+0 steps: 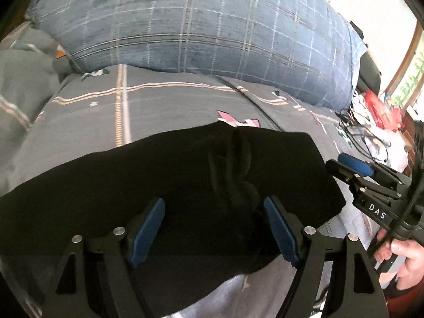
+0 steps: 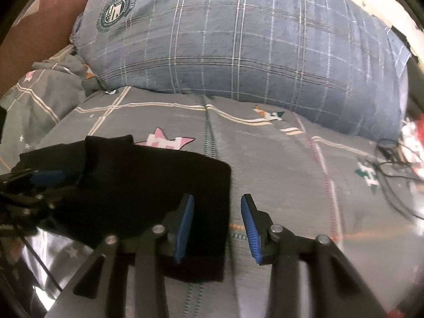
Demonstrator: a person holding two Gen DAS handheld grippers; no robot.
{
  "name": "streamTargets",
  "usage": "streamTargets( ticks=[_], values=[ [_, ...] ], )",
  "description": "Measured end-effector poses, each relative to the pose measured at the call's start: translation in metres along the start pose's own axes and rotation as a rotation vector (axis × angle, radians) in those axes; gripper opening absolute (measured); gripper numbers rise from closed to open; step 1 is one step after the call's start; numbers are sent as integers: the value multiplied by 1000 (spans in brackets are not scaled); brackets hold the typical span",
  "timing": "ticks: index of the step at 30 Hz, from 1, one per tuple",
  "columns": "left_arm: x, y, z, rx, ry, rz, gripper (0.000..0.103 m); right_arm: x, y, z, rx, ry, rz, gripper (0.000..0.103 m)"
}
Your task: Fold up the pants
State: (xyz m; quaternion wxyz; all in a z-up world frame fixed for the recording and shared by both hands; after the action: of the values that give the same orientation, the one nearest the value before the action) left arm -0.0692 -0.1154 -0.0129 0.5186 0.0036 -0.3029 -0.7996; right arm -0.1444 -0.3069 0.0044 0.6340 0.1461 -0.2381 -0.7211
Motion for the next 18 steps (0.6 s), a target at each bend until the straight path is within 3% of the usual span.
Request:
streamTargets(
  ticks=[5,10,18],
  values=[
    [-18,-7,29,51,41,24,77,-9,-2,11,-1,-46,61,46],
    [-35,-15,51,85,58,71,77,-40,-4,15,0,-95,190,47],
    [-51,-27,63,94,60,107,77,-66,-3,13,-10,-132,285,47]
  ],
)
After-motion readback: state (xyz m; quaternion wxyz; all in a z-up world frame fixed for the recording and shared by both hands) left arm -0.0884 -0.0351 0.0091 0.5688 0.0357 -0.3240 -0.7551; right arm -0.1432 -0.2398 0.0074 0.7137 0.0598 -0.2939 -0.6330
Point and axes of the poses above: each gripper's, at about its wrist camera, not at the fingertips, and z roughly against the way its jaws point, x to its right, y to its top, the point moved 7 cm from there along -z, roughly the way its jaws point, and after that the axes turned 8 degrees about -x, right-handed, at the moved point
